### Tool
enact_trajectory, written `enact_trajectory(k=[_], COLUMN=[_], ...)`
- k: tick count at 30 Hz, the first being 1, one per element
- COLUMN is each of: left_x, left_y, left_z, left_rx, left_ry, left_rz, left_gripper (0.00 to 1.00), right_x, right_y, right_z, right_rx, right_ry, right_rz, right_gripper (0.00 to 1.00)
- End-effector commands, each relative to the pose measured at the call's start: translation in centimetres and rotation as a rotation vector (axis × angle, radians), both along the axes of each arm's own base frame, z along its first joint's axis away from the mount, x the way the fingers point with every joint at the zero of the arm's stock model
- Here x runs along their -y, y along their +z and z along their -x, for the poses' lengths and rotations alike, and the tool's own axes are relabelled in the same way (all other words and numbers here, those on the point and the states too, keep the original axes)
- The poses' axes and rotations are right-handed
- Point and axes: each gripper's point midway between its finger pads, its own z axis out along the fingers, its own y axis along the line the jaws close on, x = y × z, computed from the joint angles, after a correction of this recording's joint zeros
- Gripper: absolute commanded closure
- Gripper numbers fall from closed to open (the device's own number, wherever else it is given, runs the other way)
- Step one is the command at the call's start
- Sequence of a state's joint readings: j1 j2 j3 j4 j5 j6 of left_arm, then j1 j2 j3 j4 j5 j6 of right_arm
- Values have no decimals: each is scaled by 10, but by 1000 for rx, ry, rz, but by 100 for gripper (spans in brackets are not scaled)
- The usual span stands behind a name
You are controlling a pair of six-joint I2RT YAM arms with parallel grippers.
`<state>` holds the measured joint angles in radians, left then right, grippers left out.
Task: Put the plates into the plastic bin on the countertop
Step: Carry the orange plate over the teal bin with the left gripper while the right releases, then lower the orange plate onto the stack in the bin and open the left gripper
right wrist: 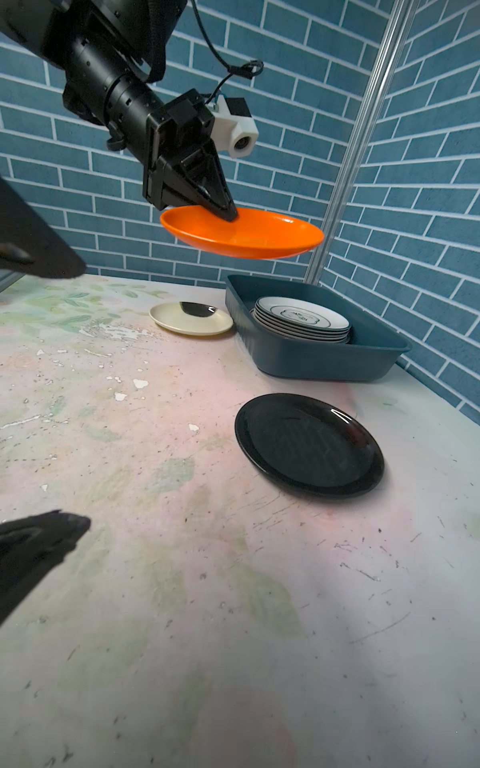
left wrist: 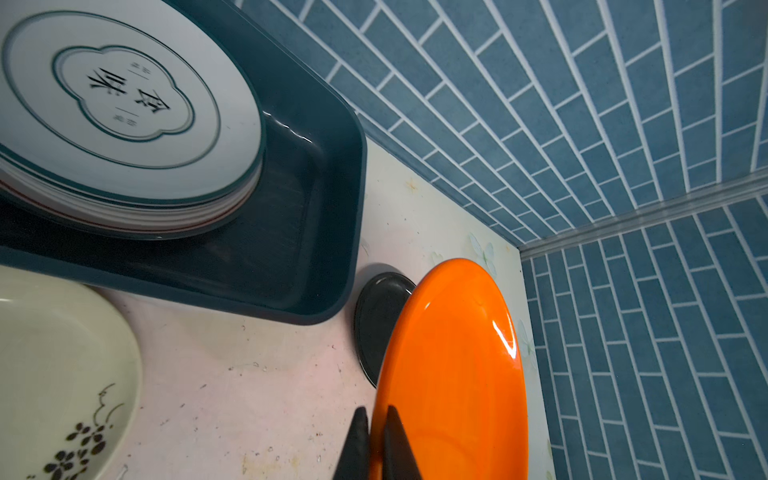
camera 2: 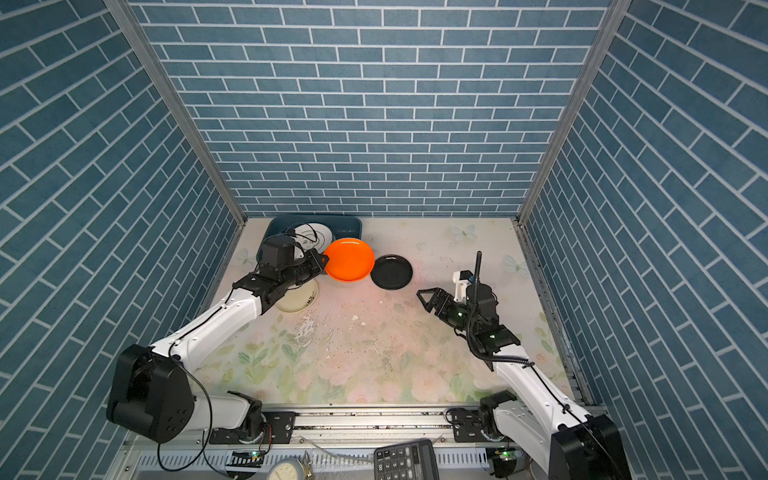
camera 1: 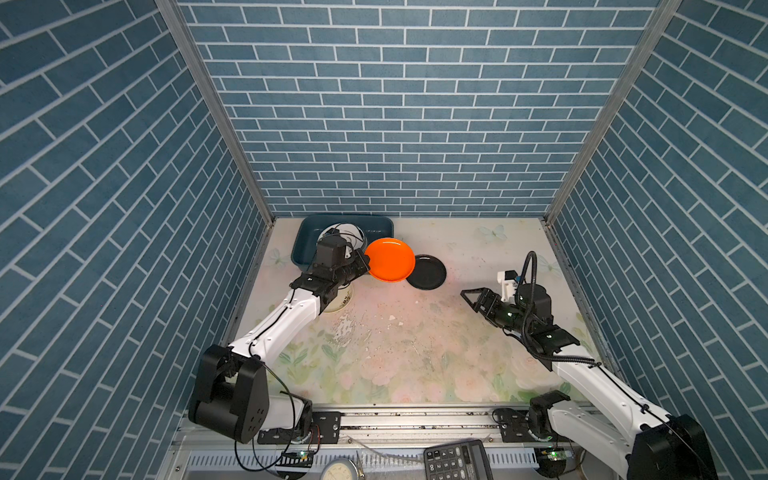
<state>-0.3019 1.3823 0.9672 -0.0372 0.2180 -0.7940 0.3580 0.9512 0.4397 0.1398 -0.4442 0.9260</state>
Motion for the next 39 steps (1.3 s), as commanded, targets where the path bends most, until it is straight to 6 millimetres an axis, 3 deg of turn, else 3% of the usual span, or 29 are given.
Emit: enact_trajectory(k=[1, 8, 13, 18, 24, 32, 37, 39], left_x=[-24, -105, -146, -163, -169, -179, -177, -177], left_y=[6, 11, -8, -30, -52, -60, -71, -76], left_z=[-25, -70, -92, -114, -138, -157, -165, -165], left_rx=[29, 42, -17, -96, -174, -220, -260, -273], left_ry=[85, 326, 418, 427, 412, 403, 372, 365], left_rz=[0, -36, -101, -191, -260, -357, -384, -392], left_gripper=[100, 100, 100, 100, 100, 100, 93, 81], right_x=[0, 5, 13, 15, 16, 16, 14, 13], right_y=[4, 1, 1, -6, -15, -25, -32, -32], right_z=[2, 15, 22, 27, 28, 26, 25, 25], right_rx=[67, 77, 91, 87, 67, 45, 23, 23], right_ry=[16, 25, 5, 4, 1, 5, 11, 14], right_rz=[8, 27, 53, 54, 65, 79, 84, 82], right_gripper=[13, 12, 12, 13, 12, 13, 12, 13])
